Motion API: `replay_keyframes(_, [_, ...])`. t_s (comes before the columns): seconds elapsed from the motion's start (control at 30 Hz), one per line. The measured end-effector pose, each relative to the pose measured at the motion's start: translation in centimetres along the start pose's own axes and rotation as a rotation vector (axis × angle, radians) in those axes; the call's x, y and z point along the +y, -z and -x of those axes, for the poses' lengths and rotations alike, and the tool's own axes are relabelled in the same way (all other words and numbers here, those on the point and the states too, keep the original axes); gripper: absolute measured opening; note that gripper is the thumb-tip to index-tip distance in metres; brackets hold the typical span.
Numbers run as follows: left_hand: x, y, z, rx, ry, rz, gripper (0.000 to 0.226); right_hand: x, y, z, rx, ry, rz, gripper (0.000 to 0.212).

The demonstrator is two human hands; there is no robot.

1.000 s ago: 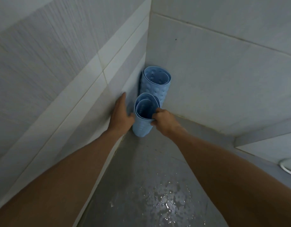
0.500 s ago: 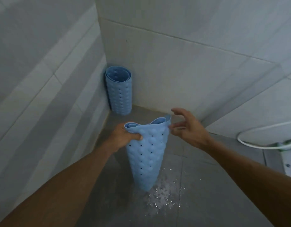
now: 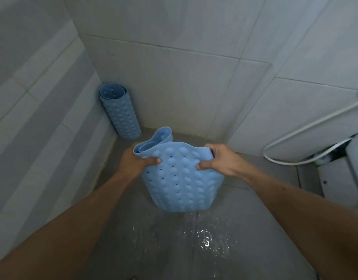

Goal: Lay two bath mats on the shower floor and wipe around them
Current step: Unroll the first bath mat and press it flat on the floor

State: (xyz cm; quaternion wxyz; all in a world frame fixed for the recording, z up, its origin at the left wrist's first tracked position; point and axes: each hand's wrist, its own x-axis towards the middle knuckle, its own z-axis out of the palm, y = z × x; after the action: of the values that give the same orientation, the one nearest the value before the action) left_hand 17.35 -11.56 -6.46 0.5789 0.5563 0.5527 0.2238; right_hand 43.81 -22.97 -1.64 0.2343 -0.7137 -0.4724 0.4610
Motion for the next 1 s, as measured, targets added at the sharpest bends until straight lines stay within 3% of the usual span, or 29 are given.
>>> replay_keyframes(0.07, [-0.3,-0.8,0.5,0.16,-0.051,-0.129,0.124,-1.4,0.3,1.2,-0.039,0.097,0.01,0.026])
replay_keyframes(0.13, [0.8,-1.3,1.3,0.235,-0.158,-0.501,0.151,-3.6,0.6,2.3,-0.073,0.236,0.156,0.027])
replay_keyframes(0.17, [1.8,-1.7,1.5,0.208,-0.269,-0.701,0.148,-5.1,0.7,2.8,-0.087,0.311,0.243,0.026])
replay_keyframes(0.23, [5.5,-2.4,2.4,-0.032,-0.405,-0.88,0.121,-8.5,1.3,4.0,-0.114,0.443,0.355,0.025])
replay_keyframes(0.33, [10.2,-2.6,2.6,-0.275,-0.313,-0.724,0.065,-13.0,3.5,6.2,-0.106,0.498,0.449,0.025])
replay_keyframes(0.43, [11.6,-1.9,1.9,-0.262,-0.204,-0.652,0.054,-16.3,6.8,8.1,0.006,0.474,0.388,0.022])
replay_keyframes(0.57, [7.8,0.2,2.4,-0.427,-0.046,-0.634,0.062,-21.6,11.5,9.9,0.205,0.493,0.179,0.033])
replay_keyframes(0.67, [3.2,1.3,4.9,-0.351,0.026,-0.46,0.052,-23.6,14.3,10.2,0.439,0.528,-0.039,0.034])
replay_keyframes(0.73, [0.9,1.7,6.8,-0.289,0.1,-0.343,0.036,-22.5,15.6,10.1,0.554,0.445,-0.118,0.029])
replay_keyframes(0.83, [-1.0,3.3,7.7,-0.138,0.132,-0.335,0.02,-16.8,15.1,9.7,0.553,0.153,0.033,0.031])
replay_keyframes(0.9, [-2.1,5.6,7.1,-0.086,0.098,-0.529,0.032,-11.1,13.3,9.9,0.525,-0.012,0.108,0.037])
replay_keyframes(1.0, [-2.5,9.3,5.7,-0.184,0.059,-0.912,0.03,-2.4,9.5,10.7,0.606,-0.185,0.07,0.042])
